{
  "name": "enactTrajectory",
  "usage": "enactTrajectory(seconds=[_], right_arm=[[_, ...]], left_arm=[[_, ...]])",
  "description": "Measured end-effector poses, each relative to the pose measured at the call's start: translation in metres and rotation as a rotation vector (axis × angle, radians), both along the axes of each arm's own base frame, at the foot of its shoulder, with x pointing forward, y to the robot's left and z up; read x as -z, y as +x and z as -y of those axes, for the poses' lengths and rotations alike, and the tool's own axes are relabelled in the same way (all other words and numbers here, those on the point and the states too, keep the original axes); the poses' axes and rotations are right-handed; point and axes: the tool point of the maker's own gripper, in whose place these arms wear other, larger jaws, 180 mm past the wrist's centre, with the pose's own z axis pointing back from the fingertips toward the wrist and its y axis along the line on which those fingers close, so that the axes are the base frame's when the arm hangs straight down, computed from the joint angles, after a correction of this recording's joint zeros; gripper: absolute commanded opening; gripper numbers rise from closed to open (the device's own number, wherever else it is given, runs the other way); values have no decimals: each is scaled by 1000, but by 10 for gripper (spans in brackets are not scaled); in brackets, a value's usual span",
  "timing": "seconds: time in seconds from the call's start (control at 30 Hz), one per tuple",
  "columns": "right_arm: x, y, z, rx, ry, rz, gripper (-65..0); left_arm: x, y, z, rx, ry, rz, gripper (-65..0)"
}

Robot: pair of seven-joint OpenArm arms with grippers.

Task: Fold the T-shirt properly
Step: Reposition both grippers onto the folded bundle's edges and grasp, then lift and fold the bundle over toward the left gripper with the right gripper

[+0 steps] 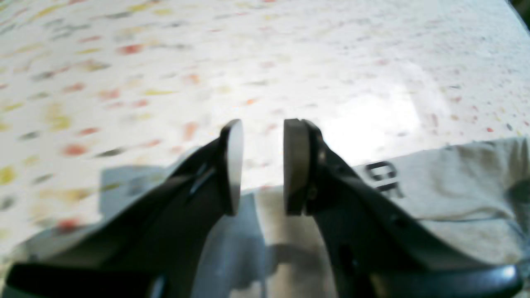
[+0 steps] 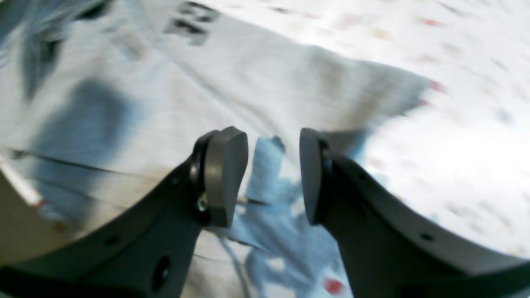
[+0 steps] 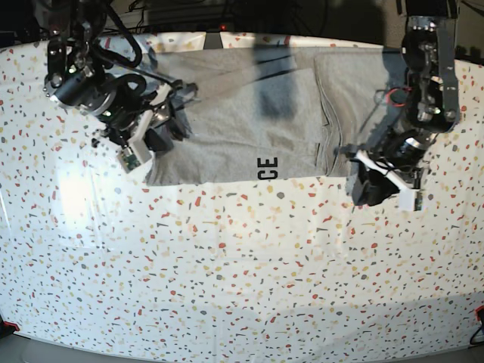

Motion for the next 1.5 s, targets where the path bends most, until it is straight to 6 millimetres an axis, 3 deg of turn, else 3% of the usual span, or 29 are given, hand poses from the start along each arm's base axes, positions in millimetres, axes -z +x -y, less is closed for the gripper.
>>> enactTrajectory(seconds=[0.17,0.4,0.47,0.57,0.73,0.87,1.07,1.27,1.4,1.5], right_arm=[[-3,5,27,83,21,-4,-393],[39,13,43,143,55,-130,-390],[49,15,44,139,62,-165,-326],[60,8,42,87,52,-241,-246],[67,1,34,7,-15,-310,-245],[65,0,15,-24,59,-320,-246],[71,-17,-11,-67,136,-417,-250],[71,-18,-21,-71,161,-422,-445],[68,-12,-28,-63,192,-389,-650],[61,-3,-28,-44,222,-340,-650]], left_arm=[[13,-22,-35,-42,29,-49,-484],[33,-49,-38,-12,52,-112,-484],[38,-56,-40,-12,58,-132,-484],[42,-61,-40,-11,57,-143,-484],[44,-64,-40,-12,57,-151,-484],[44,-64,-40,-11,57,-151,-484],[44,-64,-40,-11,57,-151,-484],[44,-64,-40,-11,57,-151,-484],[44,-64,-40,-11,57,-151,-484],[44,-64,-40,-11,57,-151,-484]])
